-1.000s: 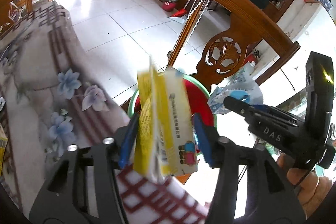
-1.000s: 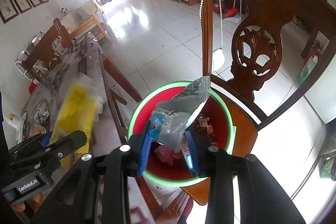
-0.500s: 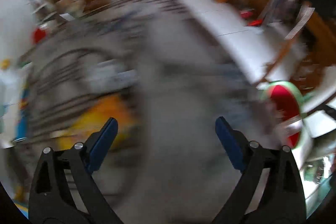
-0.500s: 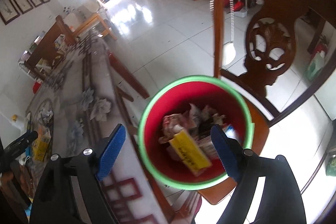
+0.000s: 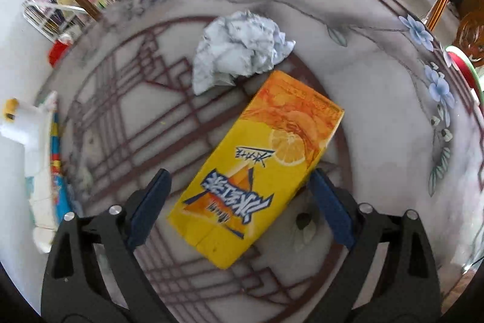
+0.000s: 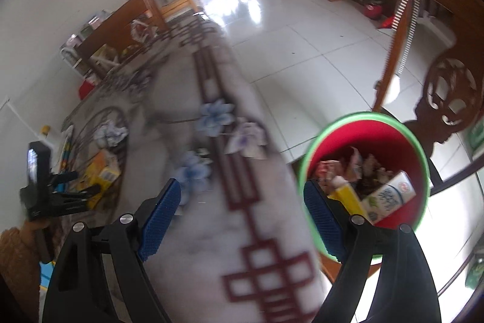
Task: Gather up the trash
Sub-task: 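Grasp the yellow-orange juice box with the left gripper while the right grasps the crumpled foil-paper ball, then carry the juice box and foil-paper ball over to the red bin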
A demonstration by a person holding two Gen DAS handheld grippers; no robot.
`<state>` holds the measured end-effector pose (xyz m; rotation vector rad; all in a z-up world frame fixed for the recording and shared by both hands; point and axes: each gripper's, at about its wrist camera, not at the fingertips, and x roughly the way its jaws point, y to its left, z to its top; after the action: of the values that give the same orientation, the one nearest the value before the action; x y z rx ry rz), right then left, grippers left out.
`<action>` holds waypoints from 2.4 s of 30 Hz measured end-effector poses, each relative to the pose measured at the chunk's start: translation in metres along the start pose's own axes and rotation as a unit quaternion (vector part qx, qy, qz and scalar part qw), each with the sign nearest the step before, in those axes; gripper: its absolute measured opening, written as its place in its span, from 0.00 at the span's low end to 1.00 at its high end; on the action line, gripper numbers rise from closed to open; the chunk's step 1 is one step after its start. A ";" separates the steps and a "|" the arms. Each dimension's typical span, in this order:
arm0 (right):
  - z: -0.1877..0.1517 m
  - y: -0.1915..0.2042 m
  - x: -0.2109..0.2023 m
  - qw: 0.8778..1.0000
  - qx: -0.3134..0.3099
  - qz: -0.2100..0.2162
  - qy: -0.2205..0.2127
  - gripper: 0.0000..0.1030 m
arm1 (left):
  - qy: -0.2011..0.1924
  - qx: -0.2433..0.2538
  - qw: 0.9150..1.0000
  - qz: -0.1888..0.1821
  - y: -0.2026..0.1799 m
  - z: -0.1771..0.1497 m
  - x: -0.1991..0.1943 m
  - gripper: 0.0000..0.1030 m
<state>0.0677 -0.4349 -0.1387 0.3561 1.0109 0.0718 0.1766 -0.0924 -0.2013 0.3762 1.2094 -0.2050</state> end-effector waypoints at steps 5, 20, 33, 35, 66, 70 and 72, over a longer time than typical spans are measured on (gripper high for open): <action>0.007 0.053 0.011 0.999 -0.025 0.022 0.005 0.78 | -0.032 -0.030 0.999 -0.028 0.006 -0.017 -0.018 0.62; 0.080 0.251 0.189 0.991 -0.093 0.056 0.083 0.90 | -0.071 -0.206 0.970 -0.104 0.060 -0.161 -0.086 0.60; 0.061 0.287 0.196 0.988 -0.132 0.031 0.073 0.56 | -0.123 -0.257 0.955 -0.081 0.106 -0.174 -0.108 0.60; 0.055 0.285 0.173 0.987 -0.142 0.041 0.056 0.56 | -0.134 -0.251 0.955 -0.079 0.107 -0.168 -0.111 0.60; -0.049 0.134 -0.001 0.999 -0.033 0.014 -0.019 0.57 | -0.180 -0.164 0.963 -0.113 -0.001 -0.108 -0.148 0.60; -0.049 0.118 -0.006 0.999 -0.028 0.014 -0.020 0.57 | -0.179 -0.166 0.963 -0.117 -0.015 -0.105 -0.150 0.60; -0.048 0.113 -0.008 0.999 -0.028 0.014 -0.021 0.57 | -0.179 -0.164 0.963 -0.113 -0.021 -0.103 -0.152 0.60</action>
<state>0.0352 -0.3183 -0.1185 0.3185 0.9615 0.1177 0.0270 -0.0782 -0.0935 -0.0900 0.9036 -0.2516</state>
